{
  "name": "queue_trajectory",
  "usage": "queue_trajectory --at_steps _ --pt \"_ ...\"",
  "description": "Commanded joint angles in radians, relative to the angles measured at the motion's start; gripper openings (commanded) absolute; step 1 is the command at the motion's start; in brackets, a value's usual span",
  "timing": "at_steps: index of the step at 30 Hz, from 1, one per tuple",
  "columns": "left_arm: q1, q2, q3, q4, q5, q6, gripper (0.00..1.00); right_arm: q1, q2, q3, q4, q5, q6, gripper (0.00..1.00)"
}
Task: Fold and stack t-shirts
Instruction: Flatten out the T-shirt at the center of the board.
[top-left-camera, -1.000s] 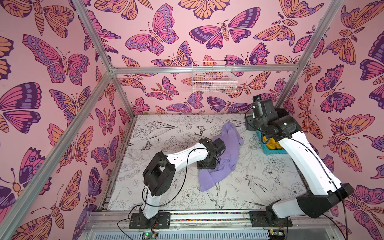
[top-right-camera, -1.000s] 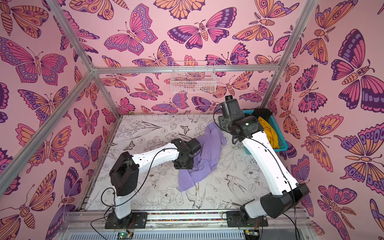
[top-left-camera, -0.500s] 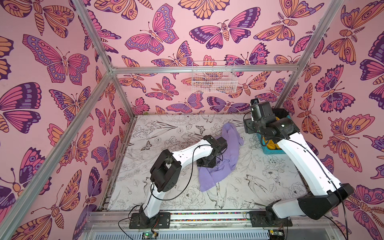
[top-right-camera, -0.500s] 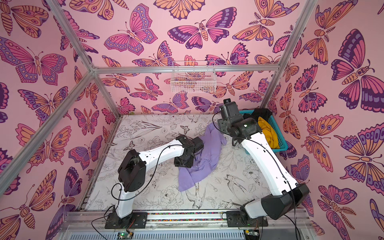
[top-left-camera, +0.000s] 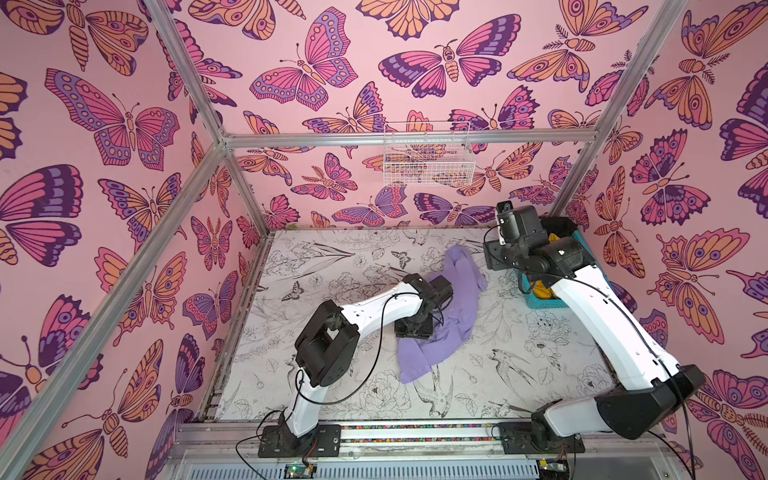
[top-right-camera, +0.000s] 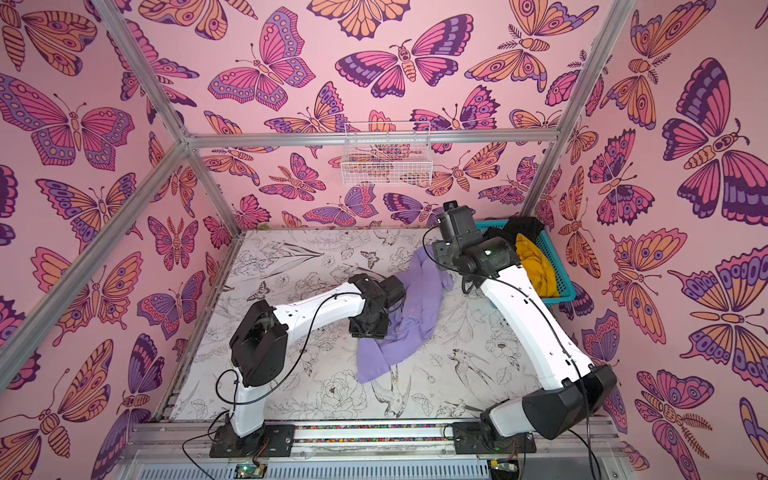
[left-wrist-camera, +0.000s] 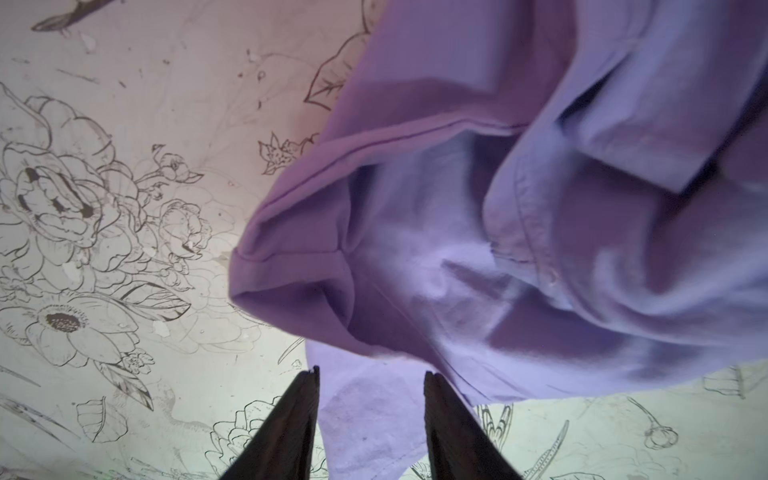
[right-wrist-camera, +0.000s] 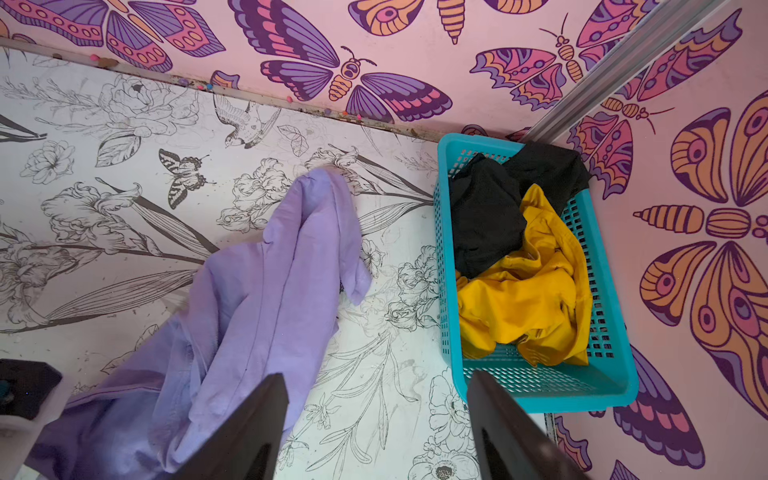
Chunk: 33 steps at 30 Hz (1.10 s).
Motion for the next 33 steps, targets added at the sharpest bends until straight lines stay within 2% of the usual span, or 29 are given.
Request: queue_trajectory --at_steps 1,6,16,25,27,28,29,33 --pt "0.004 -0.034 0.021 0.011 0.000 0.014 0.48 -0.001 0.010 -0.009 0.004 -0.021 -0.005 0.74" --pt "0.017 -0.017 -0.019 0.009 0.025 -0.032 0.47 -0.001 0.005 -0.026 0.005 -0.023 -0.008 0.74" --pt "0.021 0.018 -0.045 -0.016 0.005 -0.063 0.47 -0.022 -0.021 -0.061 0.021 -0.034 -0.018 0.74" --pt "0.052 0.081 -0.030 0.037 -0.005 -0.031 0.45 -0.038 -0.062 -0.139 0.049 -0.054 -0.018 0.73" --pt "0.063 0.090 -0.013 0.037 -0.007 -0.021 0.35 -0.041 -0.068 -0.148 0.055 -0.058 -0.018 0.74" --pt "0.071 0.093 -0.004 0.036 -0.007 -0.015 0.20 -0.041 -0.072 -0.151 0.057 -0.061 -0.018 0.73" --pt "0.078 0.095 0.003 0.031 -0.010 -0.013 0.00 -0.044 -0.074 -0.154 0.057 -0.064 -0.016 0.73" --pt "0.081 0.056 0.040 -0.027 -0.081 -0.013 0.00 -0.045 -0.083 -0.168 0.059 -0.080 -0.004 0.73"
